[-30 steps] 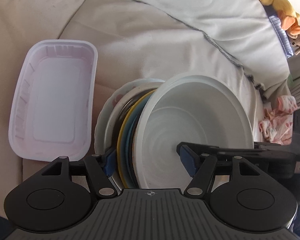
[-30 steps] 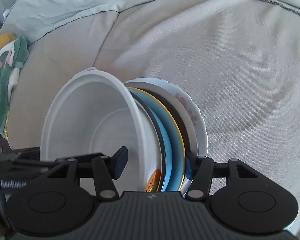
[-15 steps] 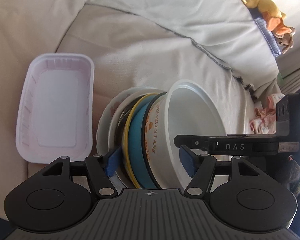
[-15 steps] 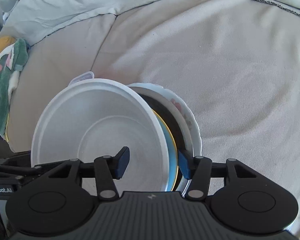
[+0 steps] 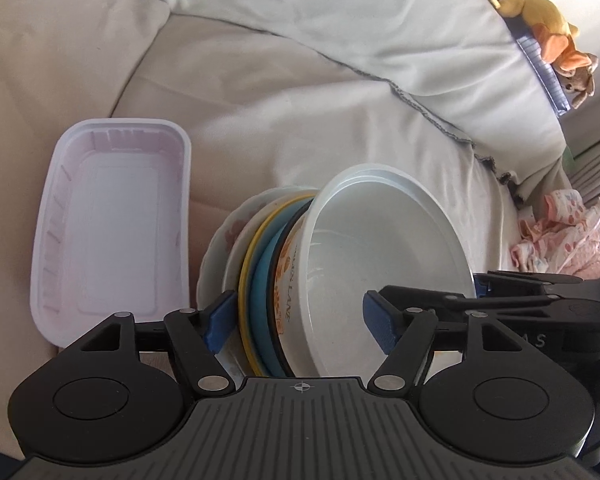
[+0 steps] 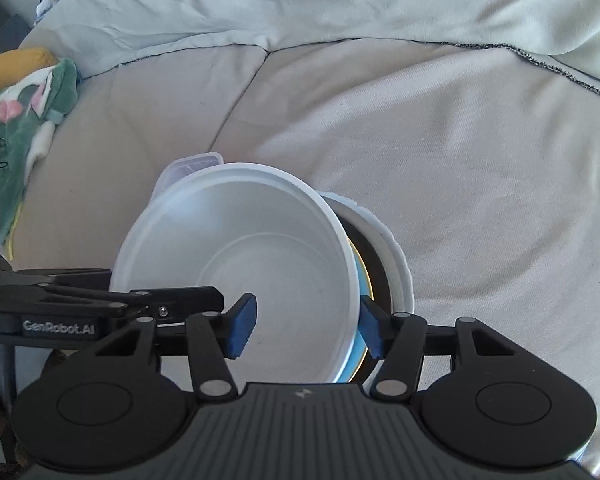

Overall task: Organize plates and bowls
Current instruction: 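Lower the nested bowls flat onto the plate stack and open the right gripper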

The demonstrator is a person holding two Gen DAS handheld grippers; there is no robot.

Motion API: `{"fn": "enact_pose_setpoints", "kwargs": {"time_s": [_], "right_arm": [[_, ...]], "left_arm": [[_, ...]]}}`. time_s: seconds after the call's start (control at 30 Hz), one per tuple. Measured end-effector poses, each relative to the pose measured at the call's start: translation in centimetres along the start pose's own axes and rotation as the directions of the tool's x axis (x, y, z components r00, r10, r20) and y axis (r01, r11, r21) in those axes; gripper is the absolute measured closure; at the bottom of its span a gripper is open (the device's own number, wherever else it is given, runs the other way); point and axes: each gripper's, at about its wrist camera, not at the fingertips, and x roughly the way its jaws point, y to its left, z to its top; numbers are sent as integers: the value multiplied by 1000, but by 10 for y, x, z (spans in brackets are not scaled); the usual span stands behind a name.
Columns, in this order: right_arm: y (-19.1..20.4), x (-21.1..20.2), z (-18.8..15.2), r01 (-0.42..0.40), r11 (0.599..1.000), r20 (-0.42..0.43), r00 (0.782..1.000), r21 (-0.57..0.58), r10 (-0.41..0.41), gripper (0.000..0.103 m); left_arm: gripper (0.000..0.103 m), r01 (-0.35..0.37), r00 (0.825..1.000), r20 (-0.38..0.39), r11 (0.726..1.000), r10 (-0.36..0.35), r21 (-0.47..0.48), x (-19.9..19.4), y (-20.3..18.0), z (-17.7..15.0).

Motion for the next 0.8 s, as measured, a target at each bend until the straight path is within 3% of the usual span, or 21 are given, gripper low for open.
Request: {"fn": "enact_pose_setpoints", "kwargs": {"time_s": [0.13, 0.33, 0.57, 0.67, 0.8], "right_arm": [[-11, -3, -1, 14, 999, 11, 1000, 30, -14, 48], [-19, 0, -6, 0, 999, -15, 1000, 43, 1, 49], [-16, 1, -8, -31, 999, -9, 999, 31, 31, 50], [-19, -1, -10, -41, 998, -5, 999, 40, 41, 55], [-22, -8, -13, -52, 998, 13, 999, 46, 52, 56]], "left_arm": [[30, 43, 998, -50, 999, -44, -13, 13, -1, -1], [33, 81, 995, -60, 996, -84, -38, 11, 5, -2], [40, 30, 999, -34, 1000, -29, 9, -6, 4, -5], [52, 70, 997, -11, 997, -70, 15, -22, 6, -6], [54, 79, 996, 32, 997, -79, 14, -35, 5, -5]]}}
